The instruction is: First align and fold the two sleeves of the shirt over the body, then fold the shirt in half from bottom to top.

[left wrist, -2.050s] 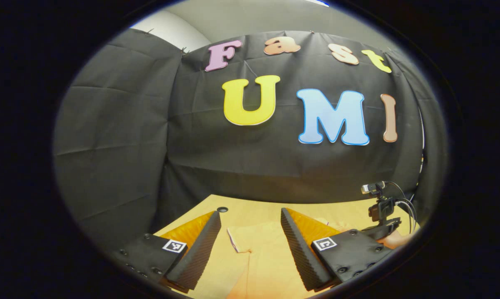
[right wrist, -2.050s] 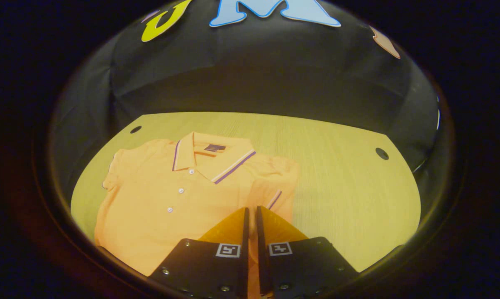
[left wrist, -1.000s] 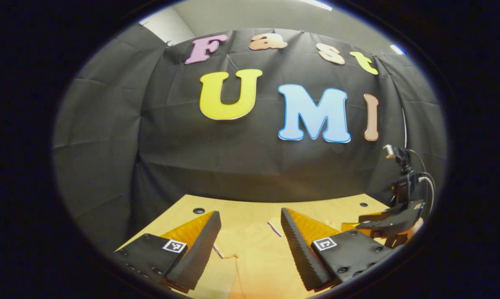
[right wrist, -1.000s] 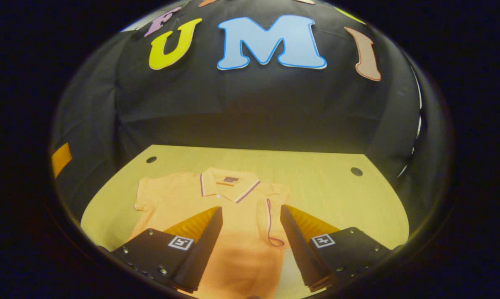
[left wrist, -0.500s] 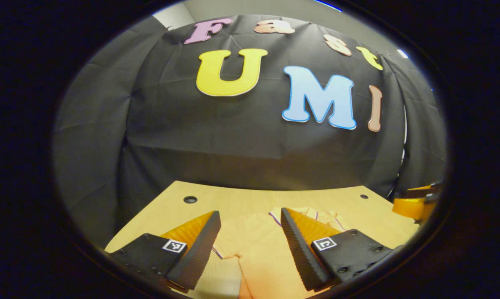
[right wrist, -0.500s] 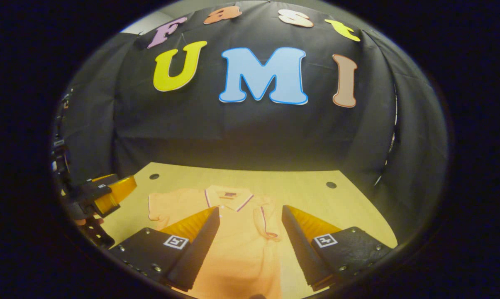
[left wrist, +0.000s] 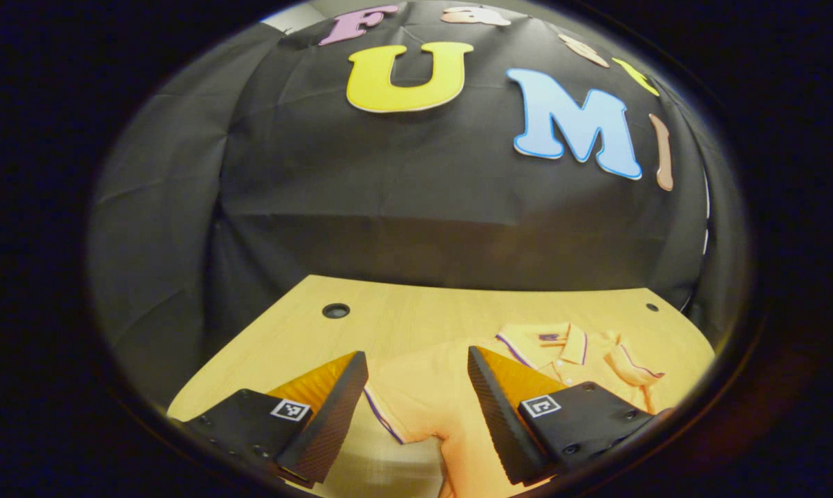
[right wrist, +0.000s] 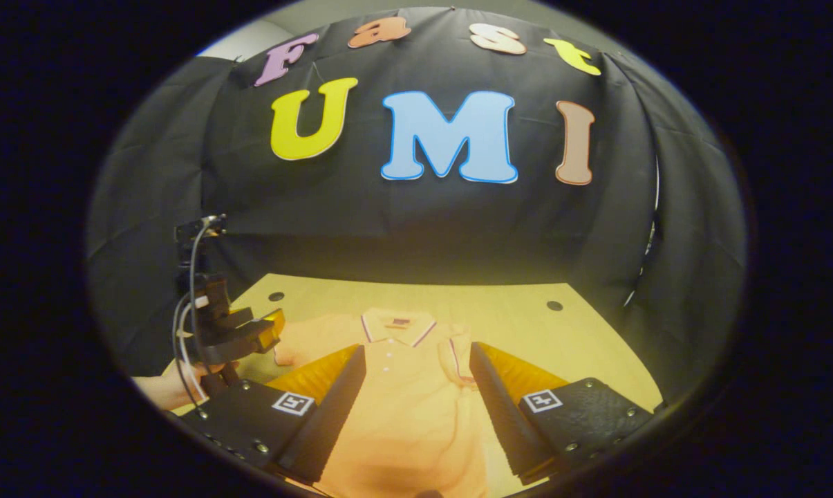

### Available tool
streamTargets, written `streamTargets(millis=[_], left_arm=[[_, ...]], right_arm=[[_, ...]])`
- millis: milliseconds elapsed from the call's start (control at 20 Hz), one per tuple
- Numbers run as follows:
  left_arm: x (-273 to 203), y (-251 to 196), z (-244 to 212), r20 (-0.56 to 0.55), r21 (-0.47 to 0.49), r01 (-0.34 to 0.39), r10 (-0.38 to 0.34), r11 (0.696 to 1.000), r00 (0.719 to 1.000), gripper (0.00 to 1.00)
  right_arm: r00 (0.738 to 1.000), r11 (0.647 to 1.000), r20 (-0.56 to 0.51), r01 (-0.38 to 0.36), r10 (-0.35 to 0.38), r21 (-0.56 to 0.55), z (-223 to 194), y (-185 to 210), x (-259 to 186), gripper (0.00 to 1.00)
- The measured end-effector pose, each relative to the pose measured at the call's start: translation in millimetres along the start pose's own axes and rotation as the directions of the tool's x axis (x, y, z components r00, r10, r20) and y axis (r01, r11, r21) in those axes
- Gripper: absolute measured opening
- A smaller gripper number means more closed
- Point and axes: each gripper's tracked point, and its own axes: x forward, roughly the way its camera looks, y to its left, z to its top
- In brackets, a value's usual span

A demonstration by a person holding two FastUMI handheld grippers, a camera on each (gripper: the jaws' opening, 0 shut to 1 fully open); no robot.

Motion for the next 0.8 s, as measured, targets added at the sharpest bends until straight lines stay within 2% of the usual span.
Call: streamTargets(millis=[200, 450, 650, 800], left_arm=[[32.5, 11.5, -22.1, -0.046, -0.017, -0.023, 0.023, 1.000, 0.999, 0.95], [59.2, 35.0, -49.9, -0.111, -0.029, -0.080, 0.077, 0.996, 0.991, 0.94], [76.1, 46.3, -75.0, -0.187, -0.061, -0.115, 0.102, 0.992, 0.977, 0.94], [83.6, 47.5, -79.7, -0.201, -0.051, -0.112, 0.100, 0.992, 0.975, 0.94]], right_arm=[[1.000, 1.000, -0.010, -0.008, 0.008, 0.001, -4.6, 8.7, -8.0, 0.94], [1.000, 0.998, -0.005, -0.001, 0.001, -0.059, -5.2, 11.0, -12.1, 0.94], [0.999, 1.000, -0.036, -0.019, 0.018, -0.018, -13.7, 14.5, -12.5, 0.94], [0.998, 1.000, -0.058, -0.004, 0.004, 0.008, -20.4, 13.7, -15.1, 0.94]])
